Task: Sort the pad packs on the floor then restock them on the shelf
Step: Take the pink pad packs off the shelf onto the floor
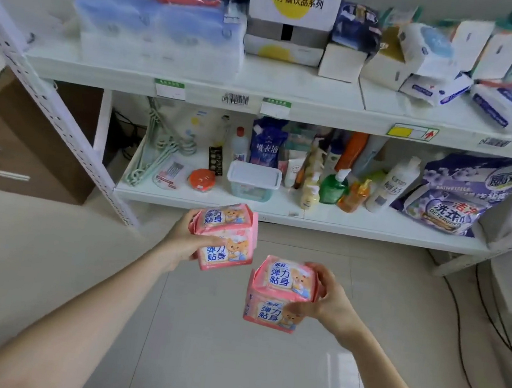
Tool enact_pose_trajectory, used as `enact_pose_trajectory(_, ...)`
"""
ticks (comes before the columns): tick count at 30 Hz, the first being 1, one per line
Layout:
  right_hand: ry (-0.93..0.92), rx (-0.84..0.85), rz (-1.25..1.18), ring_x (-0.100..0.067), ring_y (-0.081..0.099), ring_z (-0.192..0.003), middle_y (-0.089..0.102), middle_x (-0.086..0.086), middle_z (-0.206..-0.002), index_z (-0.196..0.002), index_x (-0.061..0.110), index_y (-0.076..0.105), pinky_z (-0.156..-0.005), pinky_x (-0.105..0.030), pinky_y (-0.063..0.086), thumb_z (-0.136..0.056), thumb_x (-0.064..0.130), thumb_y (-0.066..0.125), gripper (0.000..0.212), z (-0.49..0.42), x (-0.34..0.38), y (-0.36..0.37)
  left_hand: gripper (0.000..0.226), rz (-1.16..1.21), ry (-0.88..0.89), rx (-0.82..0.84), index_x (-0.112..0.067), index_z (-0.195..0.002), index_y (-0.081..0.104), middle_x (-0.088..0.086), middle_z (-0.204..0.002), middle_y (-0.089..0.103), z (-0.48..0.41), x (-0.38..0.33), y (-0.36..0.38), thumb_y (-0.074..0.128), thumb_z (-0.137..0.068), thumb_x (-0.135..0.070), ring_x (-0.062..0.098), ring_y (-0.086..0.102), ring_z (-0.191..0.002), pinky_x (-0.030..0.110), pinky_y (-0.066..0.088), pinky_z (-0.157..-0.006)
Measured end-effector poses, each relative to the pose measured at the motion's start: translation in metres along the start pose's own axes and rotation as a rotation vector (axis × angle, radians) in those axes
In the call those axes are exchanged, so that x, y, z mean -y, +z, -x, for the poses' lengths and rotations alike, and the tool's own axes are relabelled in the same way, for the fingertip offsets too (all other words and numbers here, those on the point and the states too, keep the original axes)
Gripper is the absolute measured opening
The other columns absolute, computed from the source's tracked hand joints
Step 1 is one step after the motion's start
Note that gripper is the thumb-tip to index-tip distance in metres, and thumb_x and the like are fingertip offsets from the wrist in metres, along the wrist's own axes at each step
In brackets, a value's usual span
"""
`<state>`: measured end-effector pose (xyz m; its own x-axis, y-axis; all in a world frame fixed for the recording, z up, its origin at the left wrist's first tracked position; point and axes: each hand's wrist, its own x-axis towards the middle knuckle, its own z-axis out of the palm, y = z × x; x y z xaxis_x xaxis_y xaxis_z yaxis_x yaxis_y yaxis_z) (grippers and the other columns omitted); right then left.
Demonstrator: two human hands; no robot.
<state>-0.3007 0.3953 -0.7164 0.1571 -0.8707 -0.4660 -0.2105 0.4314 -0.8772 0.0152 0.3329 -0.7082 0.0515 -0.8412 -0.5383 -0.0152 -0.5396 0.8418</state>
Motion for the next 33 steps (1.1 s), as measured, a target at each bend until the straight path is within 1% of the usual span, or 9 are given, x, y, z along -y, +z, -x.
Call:
enact_pose_trajectory(3, 0.025, 0.010, 0.001, -0.019, 0.069, -0.089, 0.064, -0.011, -0.110, -0.120, 0.021, 0.049, -0.068, -0.033, 0.057, -0.050, -0.009, 0.089, 0.087, -0.040, -0.062, 0.008, 0.074, -0.025, -0.008, 0.032, -0.034, -0.116, 0.051, -0.006, -0.104, 0.071, -0.054, 0.056, 0.008, 0.091, -0.059, -0.009, 0.013, 0.072, -0.087, 0.032, 0.057, -0.059)
enact_pose_trajectory(7, 0.060, 0.018, 0.009, -0.011, 0.069, -0.085, 0.063, -0.007, -0.107, -0.122, 0.019, 0.046, -0.066, -0.030, 0.057, -0.053, -0.012, 0.087, 0.087, -0.091, -0.148, 0.019, 0.074, -0.036, -0.025, 0.062, -0.037, -0.114, 0.051, -0.006, -0.107, 0.070, -0.125, 0.138, 0.019, 0.091, -0.058, -0.010, 0.014, 0.072, -0.089, 0.037, 0.059, -0.066)
enact_pose_trajectory(11, 0.076, 0.029, 0.023, -0.009, 0.069, -0.086, 0.061, -0.007, -0.108, -0.126, 0.018, 0.044, -0.065, -0.027, 0.057, -0.054, -0.013, 0.086, 0.089, -0.142, -0.230, 0.029, 0.075, -0.057, -0.026, 0.104, -0.041, -0.112, 0.052, -0.008, -0.105, 0.071, -0.190, 0.216, 0.028, 0.093, -0.056, -0.014, 0.014, 0.072, -0.090, 0.037, 0.060, -0.068)
enact_pose_trajectory(15, 0.056, 0.016, 0.045, 0.000, 0.064, -0.087, 0.058, -0.005, -0.115, -0.130, 0.024, 0.042, -0.068, -0.022, 0.055, -0.054, -0.009, 0.088, 0.095, -0.191, -0.300, 0.040, 0.074, -0.067, -0.012, 0.140, -0.045, -0.111, 0.052, -0.010, -0.106, 0.071, -0.249, 0.282, 0.036, 0.093, -0.057, -0.016, 0.013, 0.071, -0.094, 0.042, 0.060, -0.075)
enact_pose_trajectory(18, 0.051, 0.018, 0.044, 0.003, 0.063, -0.090, 0.056, -0.003, -0.118, -0.133, 0.027, 0.037, -0.066, -0.021, 0.055, -0.054, -0.008, 0.088, 0.100, -0.224, -0.347, 0.047, 0.072, -0.085, -0.005, 0.155, -0.044, -0.112, 0.052, -0.011, -0.108, 0.070, -0.287, 0.323, 0.042, 0.092, -0.060, -0.015, 0.013, 0.069, -0.097, 0.040, 0.060, -0.075)
enact_pose_trajectory(23, 0.018, 0.012, 0.077, -0.002, 0.064, -0.090, 0.064, 0.001, -0.106, -0.124, 0.024, 0.047, -0.065, -0.024, 0.056, -0.050, -0.003, 0.091, 0.090, -0.264, -0.408, 0.054, 0.079, -0.110, 0.021, 0.185, -0.033, -0.126, 0.048, -0.008, -0.114, 0.067, -0.334, 0.379, 0.050, 0.089, -0.062, -0.010, 0.009, 0.066, -0.100, 0.023, 0.056, -0.065)
enact_pose_trajectory(29, -0.009, 0.009, 0.083, -0.007, 0.064, -0.094, 0.066, 0.005, -0.105, -0.121, 0.025, 0.049, -0.067, -0.025, 0.055, -0.047, -0.005, 0.091, 0.089, -0.283, -0.453, 0.065, 0.084, -0.166, 0.071, 0.220, -0.027, -0.129, 0.045, -0.007, -0.116, 0.065, -0.359, 0.423, 0.052, 0.087, -0.062, 0.002, 0.003, 0.067, -0.094, 0.022, 0.056, -0.066)
enact_pose_trajectory(31, -0.016, 0.013, 0.094, -0.007, 0.064, -0.095, 0.065, 0.005, -0.107, -0.123, 0.025, 0.049, -0.069, -0.024, 0.055, -0.049, -0.005, 0.091, 0.090, -0.283, -0.462, 0.070, 0.087, -0.181, 0.073, 0.242, -0.030, -0.130, 0.045, -0.010, -0.115, 0.065, -0.361, 0.431, 0.051, 0.088, -0.061, 0.000, 0.000, 0.067, -0.093, 0.020, 0.055, -0.067)
enact_pose_trajectory(33, -0.028, 0.018, 0.109, -0.007, 0.062, -0.101, 0.064, 0.012, -0.108, -0.125, 0.028, 0.047, -0.076, -0.024, 0.054, -0.051, -0.003, 0.091, 0.091, -0.281, -0.470, 0.074, 0.093, -0.198, 0.073, 0.265, -0.032, -0.134, 0.043, -0.013, -0.117, 0.065, -0.363, 0.437, 0.048, 0.090, -0.059, -0.005, -0.001, 0.066, -0.098, 0.020, 0.055, -0.070)
